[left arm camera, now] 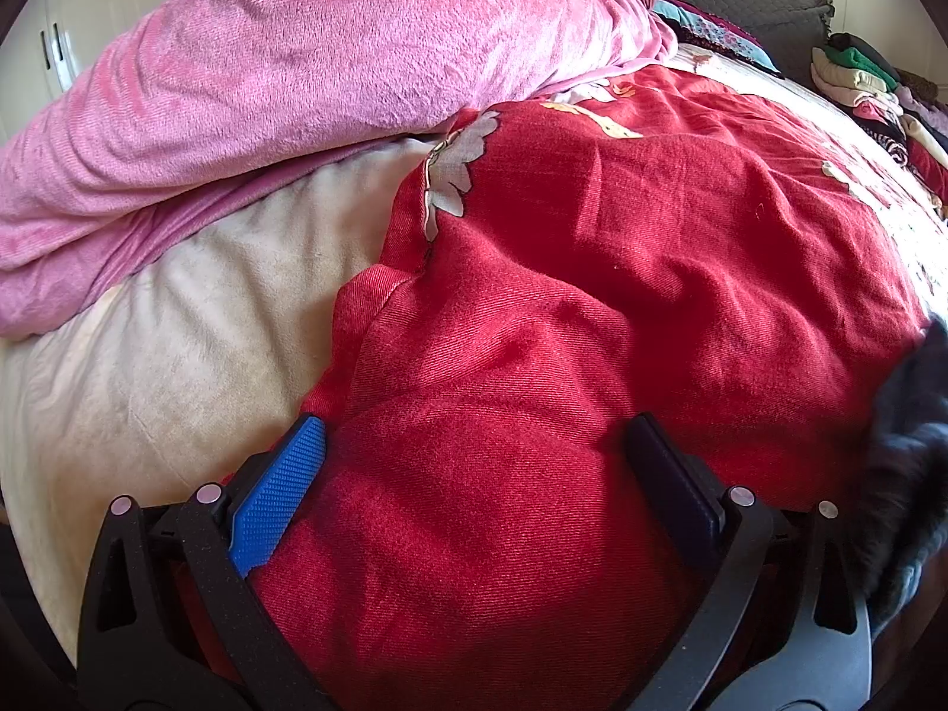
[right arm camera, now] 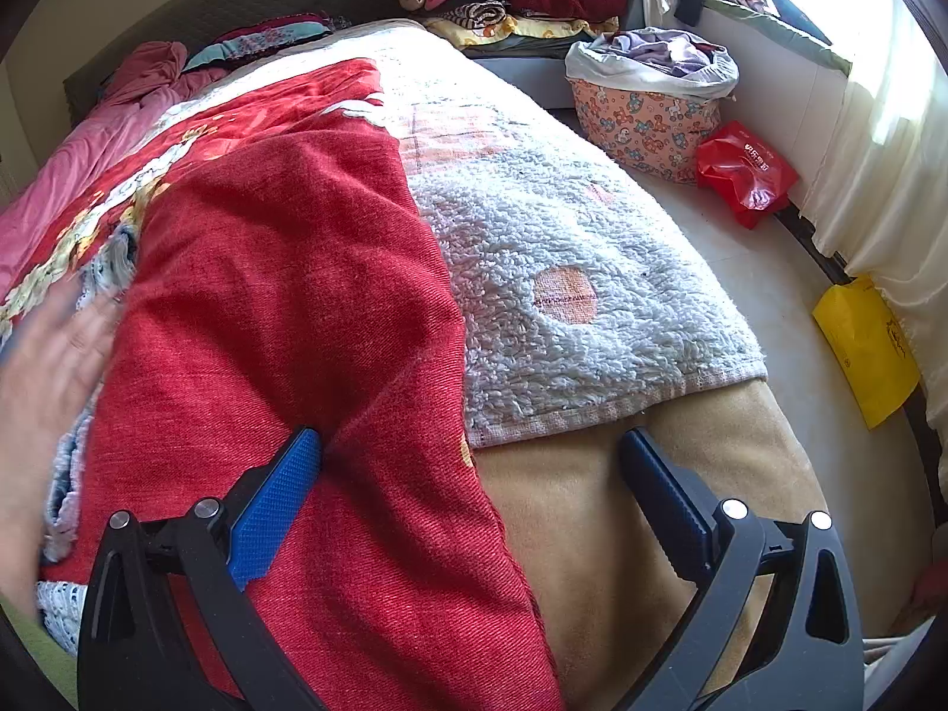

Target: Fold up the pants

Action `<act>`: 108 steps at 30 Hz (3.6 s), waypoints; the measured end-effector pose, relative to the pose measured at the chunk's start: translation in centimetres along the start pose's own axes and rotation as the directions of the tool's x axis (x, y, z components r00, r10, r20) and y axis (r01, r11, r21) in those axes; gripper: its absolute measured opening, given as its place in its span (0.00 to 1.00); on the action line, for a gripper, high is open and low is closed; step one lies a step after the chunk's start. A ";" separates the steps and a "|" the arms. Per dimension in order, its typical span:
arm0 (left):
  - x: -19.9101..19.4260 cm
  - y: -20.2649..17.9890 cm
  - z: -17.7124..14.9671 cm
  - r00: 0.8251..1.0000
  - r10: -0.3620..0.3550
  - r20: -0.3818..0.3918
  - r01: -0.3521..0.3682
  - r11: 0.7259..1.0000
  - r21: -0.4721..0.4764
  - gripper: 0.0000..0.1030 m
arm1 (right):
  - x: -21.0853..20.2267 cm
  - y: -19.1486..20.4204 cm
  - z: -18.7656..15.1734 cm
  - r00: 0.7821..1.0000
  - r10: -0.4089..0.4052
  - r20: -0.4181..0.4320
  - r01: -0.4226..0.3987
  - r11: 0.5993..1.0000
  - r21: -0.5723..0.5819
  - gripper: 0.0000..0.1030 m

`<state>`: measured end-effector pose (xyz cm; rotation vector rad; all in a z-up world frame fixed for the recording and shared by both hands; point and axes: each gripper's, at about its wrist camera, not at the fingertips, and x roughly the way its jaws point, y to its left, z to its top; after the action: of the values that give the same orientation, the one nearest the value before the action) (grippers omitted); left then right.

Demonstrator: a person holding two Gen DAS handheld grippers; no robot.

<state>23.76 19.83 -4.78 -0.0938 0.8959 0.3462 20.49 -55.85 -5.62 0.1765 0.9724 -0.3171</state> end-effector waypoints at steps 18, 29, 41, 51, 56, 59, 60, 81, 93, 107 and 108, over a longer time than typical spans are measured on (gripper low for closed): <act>0.3 0.1 0.2 1.000 -0.008 -0.002 0.008 1.000 -0.005 0.92 | 0.1 0.0 0.1 1.000 0.001 0.000 -0.001 1.000 0.001 0.96; 0.4 0.1 0.3 1.000 -0.012 -0.001 0.012 1.000 -0.009 0.92 | 0.4 -0.6 0.2 1.000 0.027 -0.013 -0.027 0.999 0.034 0.96; -9.1 0.9 -3.2 0.997 -0.055 0.061 0.056 0.998 -0.024 0.91 | -22.1 14.0 -10.5 0.902 0.249 0.353 -0.189 0.962 -0.195 0.96; -9.0 1.0 -3.4 0.997 -0.058 0.060 0.059 0.998 -0.026 0.91 | -21.6 18.5 -11.5 0.900 0.297 0.318 -0.215 0.939 -0.268 0.96; -6.2 1.1 -2.9 0.997 0.004 0.071 -0.002 1.000 -0.025 0.91 | -20.9 16.8 -11.7 0.925 0.204 0.321 -0.133 0.964 -0.231 0.96; -5.1 1.6 -2.5 0.995 -0.054 0.079 0.058 0.996 -0.060 0.91 | -20.4 16.0 -11.5 0.933 0.169 0.319 -0.108 0.974 -0.200 0.96; -4.5 1.5 -2.4 0.998 -0.034 0.060 0.038 0.997 -0.067 0.91 | -20.3 15.8 -11.5 0.933 0.162 0.320 -0.104 0.976 -0.190 0.96; -3.2 1.6 -3.1 0.999 -0.006 0.043 0.009 0.997 -0.070 0.92 | -19.8 16.2 -11.9 0.935 0.157 0.318 -0.097 0.976 -0.196 0.96; -3.2 1.6 -3.1 0.999 -0.006 0.044 0.009 0.997 -0.071 0.92 | -19.6 16.4 -11.9 0.937 0.154 0.314 -0.094 0.976 -0.198 0.96; -3.2 1.6 -3.2 0.999 -0.006 0.044 0.009 0.997 -0.071 0.92 | -19.2 16.4 -12.2 0.939 0.160 0.304 -0.100 0.974 -0.203 0.96; -3.2 1.6 -3.2 0.999 -0.007 0.044 0.010 0.997 -0.071 0.92 | -19.1 16.4 -12.3 0.939 0.159 0.304 -0.099 0.974 -0.205 0.96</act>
<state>19.02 19.83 -4.18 -0.1555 0.8396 0.3716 6.53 -33.33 3.59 0.0153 0.6607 -0.1255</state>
